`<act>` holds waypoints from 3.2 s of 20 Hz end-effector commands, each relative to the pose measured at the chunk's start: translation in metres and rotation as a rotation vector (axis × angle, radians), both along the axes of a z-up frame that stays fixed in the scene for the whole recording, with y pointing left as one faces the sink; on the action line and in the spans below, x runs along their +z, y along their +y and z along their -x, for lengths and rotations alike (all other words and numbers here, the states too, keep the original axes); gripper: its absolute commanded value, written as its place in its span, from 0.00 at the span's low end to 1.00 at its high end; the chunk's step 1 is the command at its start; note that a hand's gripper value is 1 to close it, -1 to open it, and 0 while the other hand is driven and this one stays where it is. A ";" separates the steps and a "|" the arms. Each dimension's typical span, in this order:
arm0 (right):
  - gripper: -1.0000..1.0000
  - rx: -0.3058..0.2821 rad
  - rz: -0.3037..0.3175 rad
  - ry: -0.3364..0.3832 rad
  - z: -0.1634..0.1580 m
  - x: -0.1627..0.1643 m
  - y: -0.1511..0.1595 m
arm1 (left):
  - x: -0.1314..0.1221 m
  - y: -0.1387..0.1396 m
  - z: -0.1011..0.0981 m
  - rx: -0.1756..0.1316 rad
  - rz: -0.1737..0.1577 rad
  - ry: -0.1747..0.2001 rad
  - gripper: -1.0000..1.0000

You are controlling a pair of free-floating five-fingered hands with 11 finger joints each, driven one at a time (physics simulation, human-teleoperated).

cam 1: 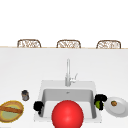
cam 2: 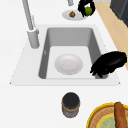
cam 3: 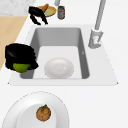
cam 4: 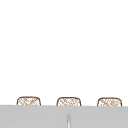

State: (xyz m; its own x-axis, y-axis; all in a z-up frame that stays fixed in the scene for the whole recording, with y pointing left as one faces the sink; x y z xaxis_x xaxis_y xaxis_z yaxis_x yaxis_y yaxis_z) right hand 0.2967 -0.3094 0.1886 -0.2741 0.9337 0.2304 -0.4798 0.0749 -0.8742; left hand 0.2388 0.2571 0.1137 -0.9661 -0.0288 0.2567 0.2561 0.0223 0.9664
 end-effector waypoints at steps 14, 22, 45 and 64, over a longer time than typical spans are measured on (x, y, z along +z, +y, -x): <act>1.00 0.000 -0.027 0.009 0.083 -0.025 -0.112 | 0.000 0.000 0.000 0.000 0.000 0.000 0.50; 1.00 -0.020 0.001 0.027 0.109 -0.070 -0.137 | 0.000 0.000 0.000 0.000 0.000 0.000 0.50; 0.00 -0.029 -0.100 -0.005 0.095 -0.080 -0.157 | 0.000 0.000 0.000 0.000 0.000 0.000 0.50; 0.00 -0.141 0.011 0.047 0.094 0.014 -0.106 | 0.000 0.000 0.000 0.000 0.000 0.000 0.50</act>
State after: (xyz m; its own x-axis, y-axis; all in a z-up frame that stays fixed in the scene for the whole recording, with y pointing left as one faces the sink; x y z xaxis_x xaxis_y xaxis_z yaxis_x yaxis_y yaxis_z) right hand 0.2025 -0.4278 0.1949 -0.1824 0.9552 0.2328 -0.5120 0.1099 -0.8519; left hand 0.2388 0.2571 0.1137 -0.9661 -0.0288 0.2567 0.2561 0.0223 0.9664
